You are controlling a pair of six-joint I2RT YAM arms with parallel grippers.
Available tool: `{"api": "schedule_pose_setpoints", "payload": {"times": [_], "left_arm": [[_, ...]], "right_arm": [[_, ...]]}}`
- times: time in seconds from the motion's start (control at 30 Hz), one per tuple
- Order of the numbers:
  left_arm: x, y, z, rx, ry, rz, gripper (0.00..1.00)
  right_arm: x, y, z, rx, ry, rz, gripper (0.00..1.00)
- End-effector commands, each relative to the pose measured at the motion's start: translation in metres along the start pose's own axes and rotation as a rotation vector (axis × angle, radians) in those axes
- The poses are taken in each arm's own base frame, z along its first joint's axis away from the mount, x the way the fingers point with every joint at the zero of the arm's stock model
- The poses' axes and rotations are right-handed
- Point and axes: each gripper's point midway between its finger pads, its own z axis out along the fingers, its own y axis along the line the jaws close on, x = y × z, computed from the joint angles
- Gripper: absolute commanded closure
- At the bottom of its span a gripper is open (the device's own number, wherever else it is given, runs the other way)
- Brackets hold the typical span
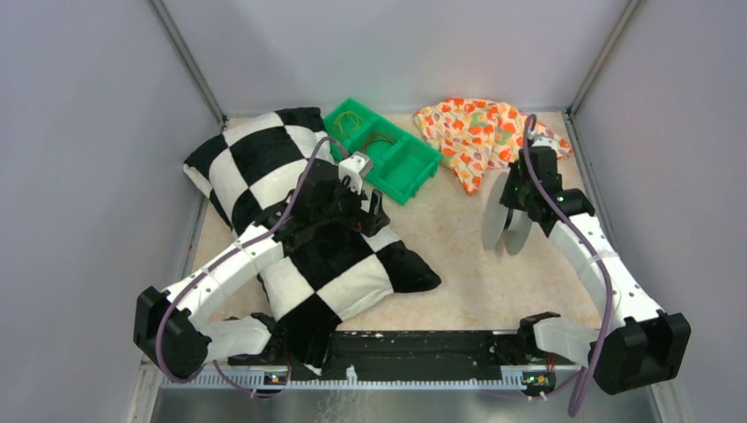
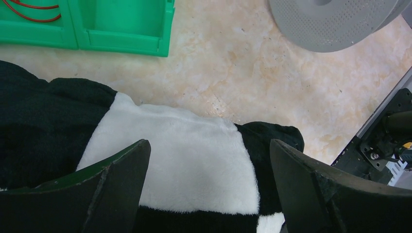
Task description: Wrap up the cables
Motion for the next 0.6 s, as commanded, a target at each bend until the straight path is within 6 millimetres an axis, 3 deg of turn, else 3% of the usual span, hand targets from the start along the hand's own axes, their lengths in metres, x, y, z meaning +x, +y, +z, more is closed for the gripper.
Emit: {"api": "schedule_pose_setpoints", "payload": {"times": [0.0, 0.13, 0.33, 0.4, 0.57], "left_arm": [[-0.011, -0.002, -0.004, -0.002, -0.048, 0.009, 0.01], [-0.008, -0.002, -0.002, 0.004, -0.035, 0.006, 0.01], [-0.008, 0.003, -0.001, -0.027, -0.024, -0.005, 0.01], [-0.01, 0.006, -0.002, -0.05, -0.029, -0.007, 0.01], [-0.044, 0.024, -0.011, -0.164, -0.112, -0.068, 0.01]], "right_arm": [[-0.061, 0.031, -0.02, -0.287, -0.198, 0.204, 1.0], [-0.065, 0.029, -0.016, -0.38, -0.197, 0.315, 1.0], [-0.038, 0.01, 0.013, -0.481, -0.16, 0.525, 1.0], [-0.03, -0.005, 0.022, -0.508, -0.184, 0.625, 1.0], [0.014, -0.023, 0.052, -0.499, -0.106, 0.715, 1.0]]}}
